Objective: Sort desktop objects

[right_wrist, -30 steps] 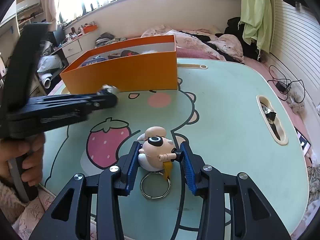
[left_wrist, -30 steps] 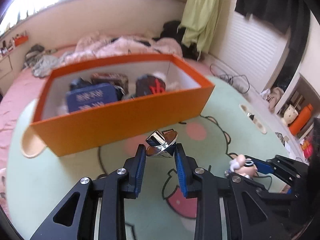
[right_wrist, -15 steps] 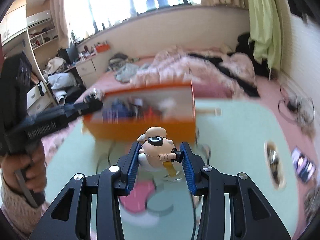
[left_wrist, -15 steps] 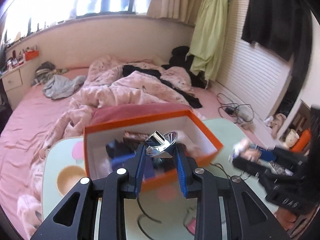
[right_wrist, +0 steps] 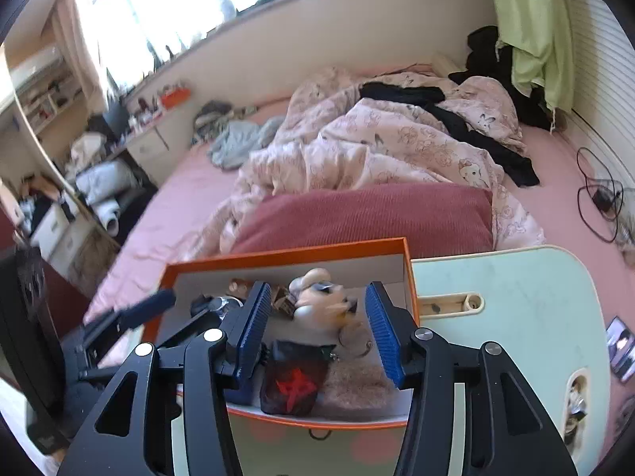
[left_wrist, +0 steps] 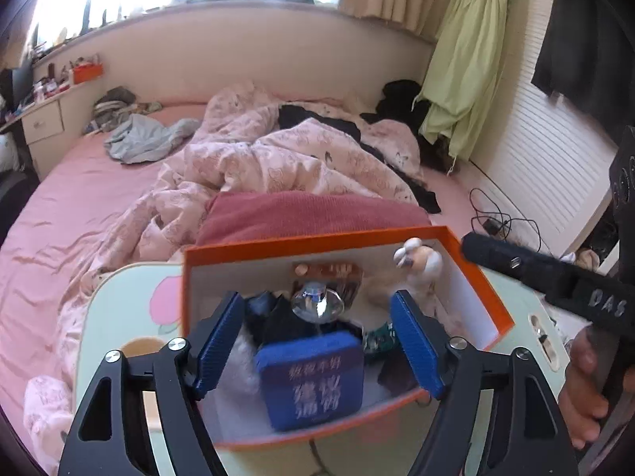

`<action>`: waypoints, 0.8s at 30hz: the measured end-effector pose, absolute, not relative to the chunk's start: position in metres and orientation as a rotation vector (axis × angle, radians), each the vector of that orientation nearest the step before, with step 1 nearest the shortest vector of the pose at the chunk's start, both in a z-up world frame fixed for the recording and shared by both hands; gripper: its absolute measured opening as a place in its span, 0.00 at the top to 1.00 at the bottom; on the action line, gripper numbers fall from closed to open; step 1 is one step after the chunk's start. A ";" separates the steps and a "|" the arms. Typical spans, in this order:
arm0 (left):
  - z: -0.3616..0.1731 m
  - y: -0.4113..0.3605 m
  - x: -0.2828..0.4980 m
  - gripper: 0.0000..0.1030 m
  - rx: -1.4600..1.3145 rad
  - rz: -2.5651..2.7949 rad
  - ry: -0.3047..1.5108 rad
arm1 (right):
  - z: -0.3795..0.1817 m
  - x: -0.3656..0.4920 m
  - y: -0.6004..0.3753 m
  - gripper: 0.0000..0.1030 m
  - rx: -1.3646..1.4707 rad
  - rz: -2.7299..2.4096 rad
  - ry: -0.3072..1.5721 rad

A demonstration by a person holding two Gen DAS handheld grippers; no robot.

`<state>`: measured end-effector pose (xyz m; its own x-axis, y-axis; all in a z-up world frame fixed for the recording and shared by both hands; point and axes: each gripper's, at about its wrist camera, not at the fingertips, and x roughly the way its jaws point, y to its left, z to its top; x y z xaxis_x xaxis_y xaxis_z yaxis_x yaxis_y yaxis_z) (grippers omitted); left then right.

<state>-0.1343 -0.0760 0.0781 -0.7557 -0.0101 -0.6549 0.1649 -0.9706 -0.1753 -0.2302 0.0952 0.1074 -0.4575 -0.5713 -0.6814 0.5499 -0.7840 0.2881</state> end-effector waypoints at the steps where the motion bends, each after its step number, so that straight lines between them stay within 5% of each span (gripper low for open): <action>1: 0.080 -0.076 -0.123 0.22 1.033 -2.841 0.326 | 0.110 -0.224 0.100 0.38 1.033 -2.246 -0.035; 5: 0.081 -0.066 -0.085 0.07 0.997 -2.842 0.246 | 0.120 -0.188 0.116 0.33 0.928 -2.292 0.036; 11: 0.048 -0.040 -0.042 0.05 1.140 -2.840 0.229 | 0.085 -0.132 0.133 0.33 1.001 -2.333 0.266; 19: 0.005 -0.032 -0.025 0.04 1.258 -2.714 0.307 | 0.040 -0.102 0.152 0.33 1.155 -2.290 0.293; 24: -0.006 -0.014 -0.022 0.00 1.217 -2.680 0.116 | 0.027 -0.102 0.152 0.32 1.218 -2.280 0.336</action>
<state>-0.0224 -0.0139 -0.0056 -0.6427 -0.1447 -0.7523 0.2092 -0.9778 0.0094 -0.1019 0.1516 0.0267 -0.4543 -0.3334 -0.8261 0.5578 -0.8295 0.0281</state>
